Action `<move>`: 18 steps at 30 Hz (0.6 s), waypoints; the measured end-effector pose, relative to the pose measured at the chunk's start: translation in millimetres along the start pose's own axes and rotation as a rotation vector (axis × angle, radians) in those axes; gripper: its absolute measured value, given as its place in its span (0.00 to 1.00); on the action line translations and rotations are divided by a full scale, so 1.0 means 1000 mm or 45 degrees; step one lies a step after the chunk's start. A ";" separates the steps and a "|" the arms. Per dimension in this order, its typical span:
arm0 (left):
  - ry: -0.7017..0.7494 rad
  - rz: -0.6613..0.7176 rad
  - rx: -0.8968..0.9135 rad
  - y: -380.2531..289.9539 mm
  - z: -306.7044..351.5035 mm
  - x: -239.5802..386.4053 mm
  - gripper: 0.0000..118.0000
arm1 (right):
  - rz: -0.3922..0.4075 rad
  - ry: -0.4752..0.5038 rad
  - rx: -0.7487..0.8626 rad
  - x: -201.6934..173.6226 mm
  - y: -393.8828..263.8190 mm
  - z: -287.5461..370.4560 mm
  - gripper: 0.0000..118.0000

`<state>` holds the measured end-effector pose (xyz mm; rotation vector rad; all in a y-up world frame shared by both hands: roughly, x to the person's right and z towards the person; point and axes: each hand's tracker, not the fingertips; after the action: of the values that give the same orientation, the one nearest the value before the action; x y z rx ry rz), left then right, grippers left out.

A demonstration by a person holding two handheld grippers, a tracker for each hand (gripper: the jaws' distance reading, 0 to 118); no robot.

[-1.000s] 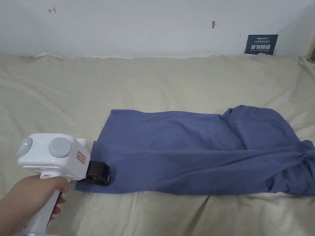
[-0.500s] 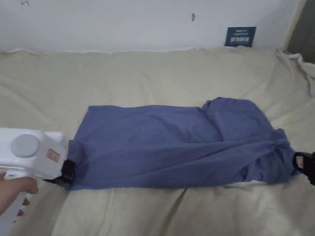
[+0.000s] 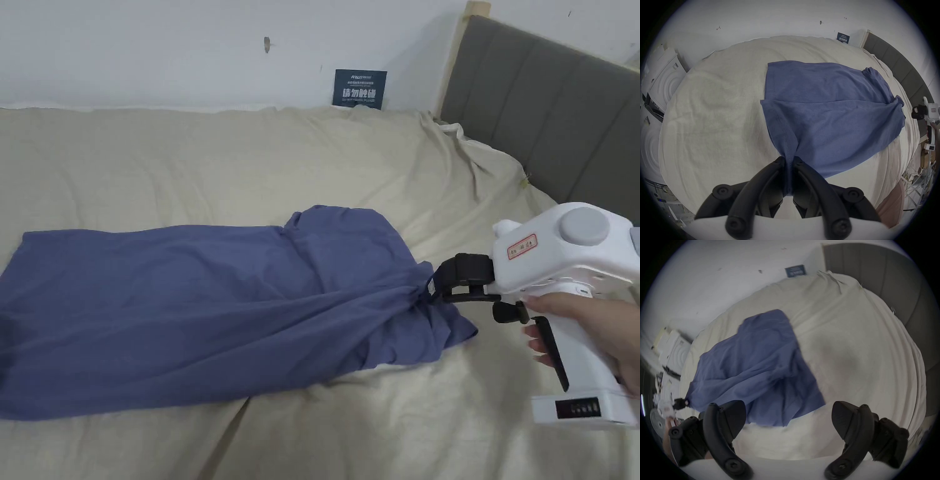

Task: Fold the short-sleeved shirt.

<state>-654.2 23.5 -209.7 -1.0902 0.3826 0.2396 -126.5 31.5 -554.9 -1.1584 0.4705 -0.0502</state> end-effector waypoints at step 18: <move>0.007 0.054 -0.053 0.002 -0.026 -0.008 0.08 | 0.146 -0.070 -0.062 -0.004 0.000 -0.032 0.05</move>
<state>-667.2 1.2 -218.1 -1.1244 0.4079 0.2831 -142.7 4.9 -563.9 -1.1756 0.4910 0.0924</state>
